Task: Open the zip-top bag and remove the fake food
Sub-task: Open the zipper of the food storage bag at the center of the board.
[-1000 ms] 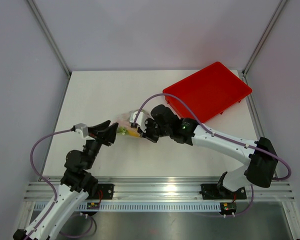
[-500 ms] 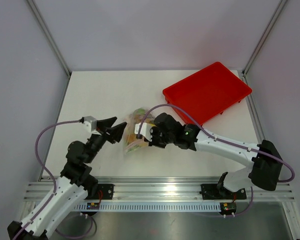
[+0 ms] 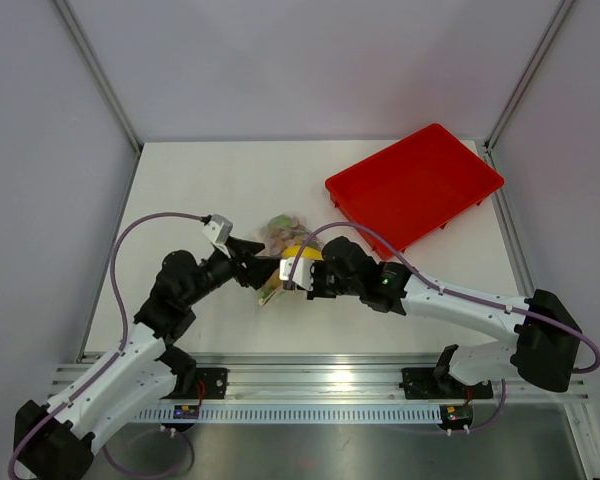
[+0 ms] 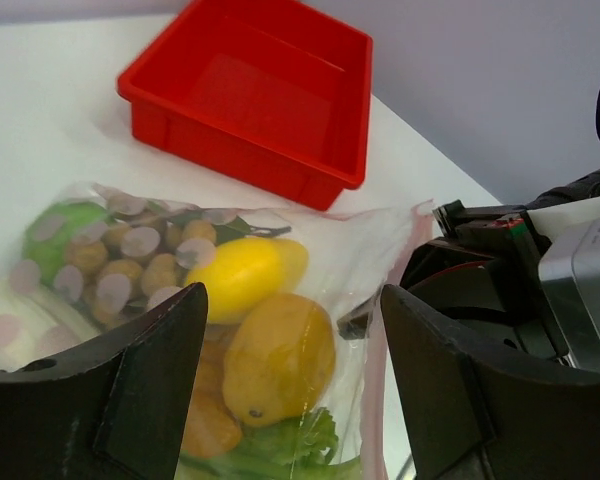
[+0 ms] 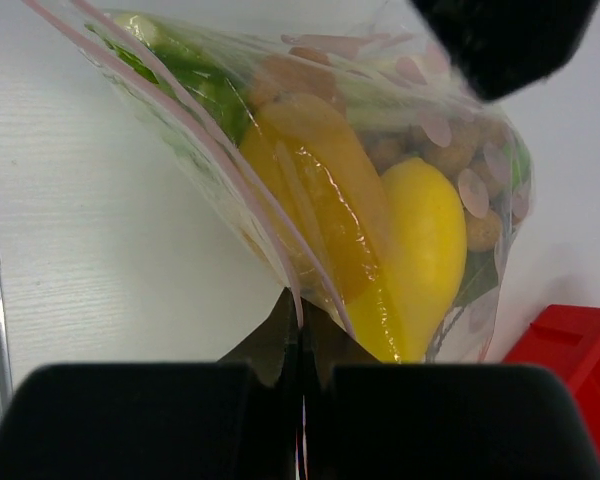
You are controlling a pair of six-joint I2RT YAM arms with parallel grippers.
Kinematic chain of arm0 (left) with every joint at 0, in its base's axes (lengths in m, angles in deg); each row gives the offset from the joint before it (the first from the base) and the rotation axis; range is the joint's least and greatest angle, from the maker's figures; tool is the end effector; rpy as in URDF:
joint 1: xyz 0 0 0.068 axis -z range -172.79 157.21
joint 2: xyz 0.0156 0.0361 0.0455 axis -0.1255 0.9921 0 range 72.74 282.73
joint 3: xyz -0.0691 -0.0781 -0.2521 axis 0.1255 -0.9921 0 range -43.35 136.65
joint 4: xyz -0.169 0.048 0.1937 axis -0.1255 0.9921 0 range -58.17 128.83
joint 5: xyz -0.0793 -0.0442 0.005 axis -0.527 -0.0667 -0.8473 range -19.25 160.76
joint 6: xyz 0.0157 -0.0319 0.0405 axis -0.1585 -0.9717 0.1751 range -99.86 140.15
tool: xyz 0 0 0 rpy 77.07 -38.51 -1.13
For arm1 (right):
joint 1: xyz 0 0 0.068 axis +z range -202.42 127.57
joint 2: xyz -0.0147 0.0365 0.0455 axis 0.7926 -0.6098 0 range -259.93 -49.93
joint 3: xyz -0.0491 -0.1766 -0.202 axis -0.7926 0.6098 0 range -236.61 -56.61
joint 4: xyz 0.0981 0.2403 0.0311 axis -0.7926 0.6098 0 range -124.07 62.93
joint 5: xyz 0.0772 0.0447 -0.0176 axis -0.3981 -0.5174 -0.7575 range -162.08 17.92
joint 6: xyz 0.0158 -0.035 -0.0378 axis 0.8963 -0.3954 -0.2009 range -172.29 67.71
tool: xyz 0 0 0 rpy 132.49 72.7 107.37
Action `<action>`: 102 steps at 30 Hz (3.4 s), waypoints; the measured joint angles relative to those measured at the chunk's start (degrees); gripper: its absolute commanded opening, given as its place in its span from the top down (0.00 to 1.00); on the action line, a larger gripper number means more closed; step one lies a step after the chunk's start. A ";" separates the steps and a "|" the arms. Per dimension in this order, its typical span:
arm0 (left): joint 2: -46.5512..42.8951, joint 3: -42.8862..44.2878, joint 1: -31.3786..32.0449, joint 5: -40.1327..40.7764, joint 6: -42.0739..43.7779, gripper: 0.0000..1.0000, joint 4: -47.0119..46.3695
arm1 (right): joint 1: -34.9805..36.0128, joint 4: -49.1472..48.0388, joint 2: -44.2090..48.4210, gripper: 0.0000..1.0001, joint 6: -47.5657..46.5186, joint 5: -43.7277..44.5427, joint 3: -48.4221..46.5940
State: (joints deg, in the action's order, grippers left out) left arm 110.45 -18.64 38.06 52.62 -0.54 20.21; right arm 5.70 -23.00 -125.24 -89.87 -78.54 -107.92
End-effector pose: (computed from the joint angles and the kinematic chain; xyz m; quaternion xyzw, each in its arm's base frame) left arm 0.1413 -0.0974 0.2758 0.1723 0.6941 -0.4014 0.5721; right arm 0.1501 0.2490 0.2612 -0.6743 0.5752 0.1314 0.4441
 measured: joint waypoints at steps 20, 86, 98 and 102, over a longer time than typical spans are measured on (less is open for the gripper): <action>8.02 2.71 1.99 -10.16 -0.98 0.35 1.77 | 0.00 -3.19 2.75 1.00 -2.25 -0.66 1.81; -3.43 -0.98 8.33 24.00 11.78 1.00 1.84 | 0.00 -2.34 2.25 0.42 5.49 -14.19 -2.12; -2.36 -1.01 8.33 23.93 11.72 1.00 -1.79 | 0.00 -10.80 7.06 0.22 19.58 -3.43 -1.84; -2.34 -1.16 8.33 23.82 11.67 1.00 -2.32 | 0.00 -8.24 6.71 0.20 22.75 4.63 -3.45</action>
State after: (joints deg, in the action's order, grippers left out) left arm 108.11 -19.80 46.39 76.45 11.13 17.89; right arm 5.70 -31.24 -118.53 -67.12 -73.90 -111.37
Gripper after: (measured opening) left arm 0.005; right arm 0.780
